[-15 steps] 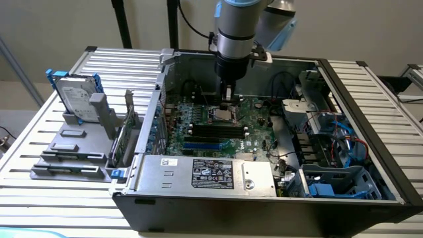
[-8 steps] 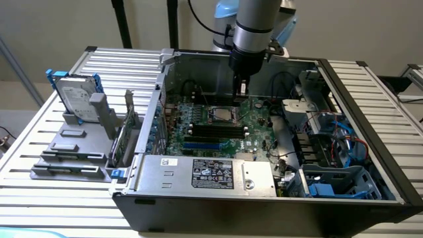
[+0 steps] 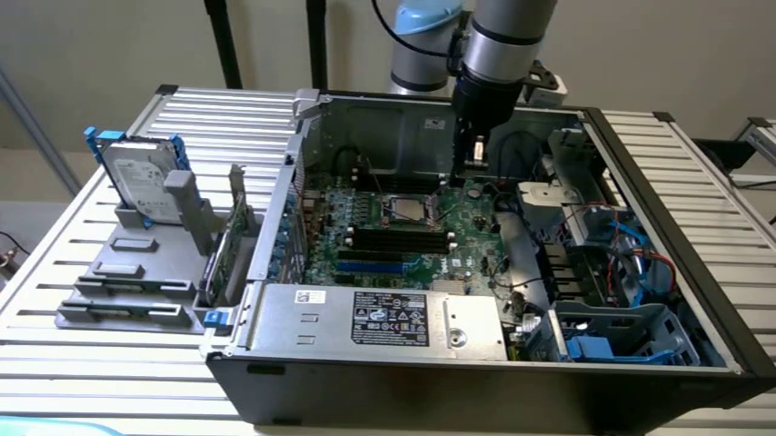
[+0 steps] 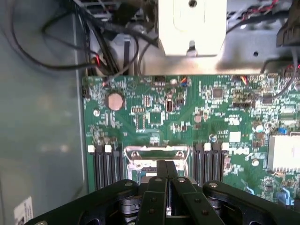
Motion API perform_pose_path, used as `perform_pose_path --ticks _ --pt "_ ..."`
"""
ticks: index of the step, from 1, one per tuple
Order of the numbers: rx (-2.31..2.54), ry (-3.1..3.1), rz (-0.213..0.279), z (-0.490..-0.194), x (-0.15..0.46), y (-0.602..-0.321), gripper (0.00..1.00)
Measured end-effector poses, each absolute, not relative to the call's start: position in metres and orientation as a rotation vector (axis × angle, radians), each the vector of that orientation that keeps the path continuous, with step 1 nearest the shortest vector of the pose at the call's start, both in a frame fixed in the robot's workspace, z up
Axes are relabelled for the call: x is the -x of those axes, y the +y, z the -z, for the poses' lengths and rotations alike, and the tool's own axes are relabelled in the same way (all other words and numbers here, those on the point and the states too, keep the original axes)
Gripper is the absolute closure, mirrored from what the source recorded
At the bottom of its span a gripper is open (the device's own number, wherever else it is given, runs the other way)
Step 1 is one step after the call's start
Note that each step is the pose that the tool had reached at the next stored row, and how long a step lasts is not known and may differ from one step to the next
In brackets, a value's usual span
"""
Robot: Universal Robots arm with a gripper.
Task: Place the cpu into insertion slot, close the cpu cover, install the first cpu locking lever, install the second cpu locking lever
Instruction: 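Close the cpu cover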
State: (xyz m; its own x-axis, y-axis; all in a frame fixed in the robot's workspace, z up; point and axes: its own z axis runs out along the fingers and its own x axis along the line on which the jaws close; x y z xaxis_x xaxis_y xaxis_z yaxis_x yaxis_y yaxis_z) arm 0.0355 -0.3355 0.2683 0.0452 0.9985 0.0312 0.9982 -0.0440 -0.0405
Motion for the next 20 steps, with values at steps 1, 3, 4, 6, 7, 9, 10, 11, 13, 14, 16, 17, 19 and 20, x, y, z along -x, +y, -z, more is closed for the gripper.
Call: perform_pose_path --ticks 1,3,4,6,7,9,10,11,13,14,16,17,19,20 --pt "2.232 -2.135 -0.011 -0.270 -0.040 -0.336 0.89" --pt "2.230 -2.133 -0.015 -0.271 -0.049 -0.336 0.89" --pt "2.229 -2.132 -0.017 -0.271 -0.054 -0.336 0.89" --pt "2.227 -2.130 -0.017 -0.271 -0.061 -0.336 0.89" --pt "2.226 -2.129 -0.015 -0.270 -0.063 -0.336 0.89" --pt "2.224 -2.128 -0.012 -0.268 -0.064 -0.336 0.89" --pt "2.223 -2.128 -0.011 -0.266 -0.064 -0.336 0.89" --pt "2.223 -2.128 -0.011 -0.264 -0.064 -0.336 0.89" --pt "2.221 -2.129 -0.010 -0.261 -0.064 -0.336 0.89" --pt "2.220 -2.130 -0.010 -0.259 -0.064 -0.336 0.89" --pt "2.218 -2.131 -0.010 -0.255 -0.064 -0.336 0.89" --pt "2.217 -2.132 -0.009 -0.254 -0.064 -0.336 0.89" --pt "2.214 -2.132 -0.007 -0.251 -0.064 -0.336 0.89" --pt "2.213 -2.132 -0.007 -0.250 -0.064 -0.336 0.89"
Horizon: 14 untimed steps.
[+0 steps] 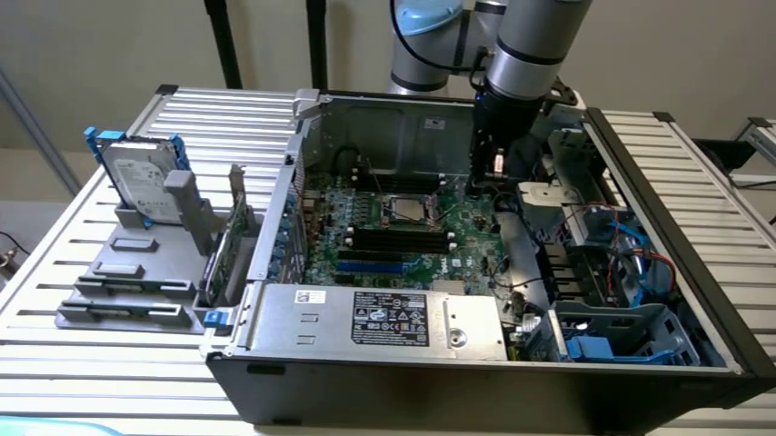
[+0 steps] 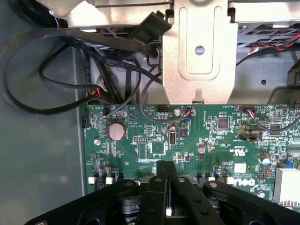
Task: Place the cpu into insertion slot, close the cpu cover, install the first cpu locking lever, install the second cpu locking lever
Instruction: 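Close the cpu cover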
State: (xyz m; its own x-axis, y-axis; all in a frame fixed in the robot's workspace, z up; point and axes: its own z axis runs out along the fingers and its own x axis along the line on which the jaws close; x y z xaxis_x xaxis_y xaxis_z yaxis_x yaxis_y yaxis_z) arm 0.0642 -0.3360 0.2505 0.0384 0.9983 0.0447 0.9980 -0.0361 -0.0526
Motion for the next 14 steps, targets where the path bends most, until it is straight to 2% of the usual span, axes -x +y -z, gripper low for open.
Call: perform_pose_path --ticks 3,8,14 --pt "2.203 -2.121 -0.025 -0.2499 -0.0638 -0.3360 0.89" --pt "2.172 -2.089 -0.093 -0.2499 -0.0614 -0.3361 0.89" --pt "2.151 -2.070 -0.133 -0.2499 -0.0550 -0.3365 0.89"
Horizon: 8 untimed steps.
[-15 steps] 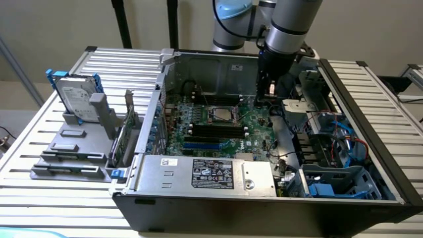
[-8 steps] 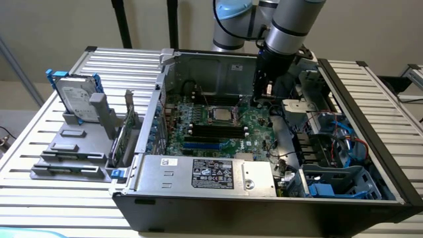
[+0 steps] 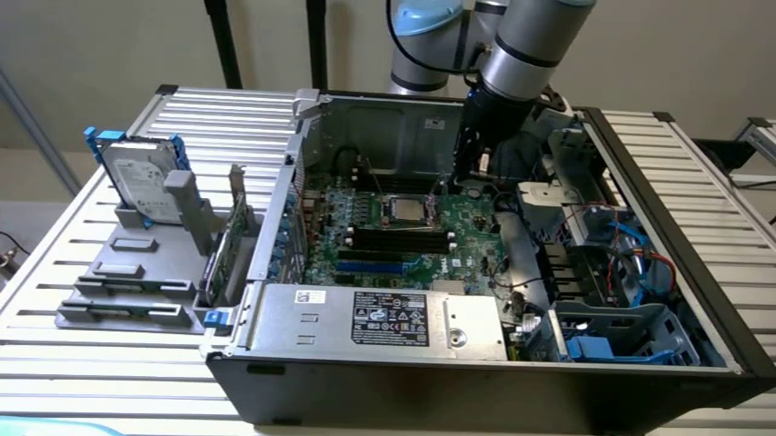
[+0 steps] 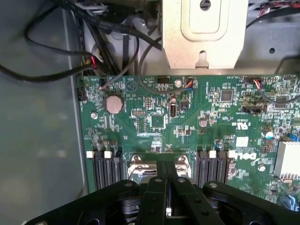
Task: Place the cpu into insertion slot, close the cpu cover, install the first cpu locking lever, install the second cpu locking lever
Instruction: 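Close the cpu cover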
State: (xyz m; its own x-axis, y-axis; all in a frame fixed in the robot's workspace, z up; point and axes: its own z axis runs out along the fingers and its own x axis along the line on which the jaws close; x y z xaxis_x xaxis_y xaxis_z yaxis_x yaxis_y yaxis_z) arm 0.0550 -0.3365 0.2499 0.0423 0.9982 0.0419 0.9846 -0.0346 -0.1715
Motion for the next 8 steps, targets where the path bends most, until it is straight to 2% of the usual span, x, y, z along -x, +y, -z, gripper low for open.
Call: perform_pose_path --ticks 8 --pt "2.136 -2.060 -0.156 -0.248 -0.040 -0.341 0.89"
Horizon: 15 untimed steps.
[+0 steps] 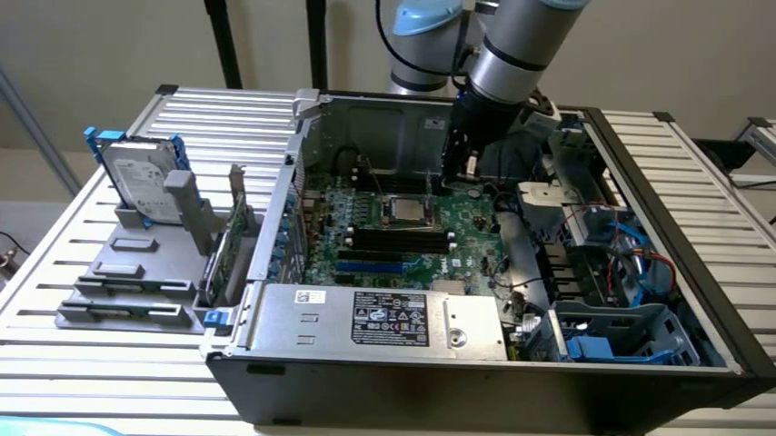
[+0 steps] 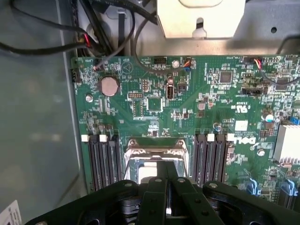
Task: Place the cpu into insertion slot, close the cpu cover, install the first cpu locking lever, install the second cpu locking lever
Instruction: 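Close the cpu cover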
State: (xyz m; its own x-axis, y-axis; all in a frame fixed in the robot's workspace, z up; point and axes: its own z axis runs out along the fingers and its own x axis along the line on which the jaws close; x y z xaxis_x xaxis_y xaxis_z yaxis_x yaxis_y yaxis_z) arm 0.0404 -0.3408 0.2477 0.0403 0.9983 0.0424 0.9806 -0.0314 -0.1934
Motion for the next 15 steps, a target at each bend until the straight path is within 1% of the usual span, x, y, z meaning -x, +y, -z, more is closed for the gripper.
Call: perform_pose_path --ticks 15 --pt "2.124 -2.054 -0.168 -0.239 0.003 -0.351 0.89"
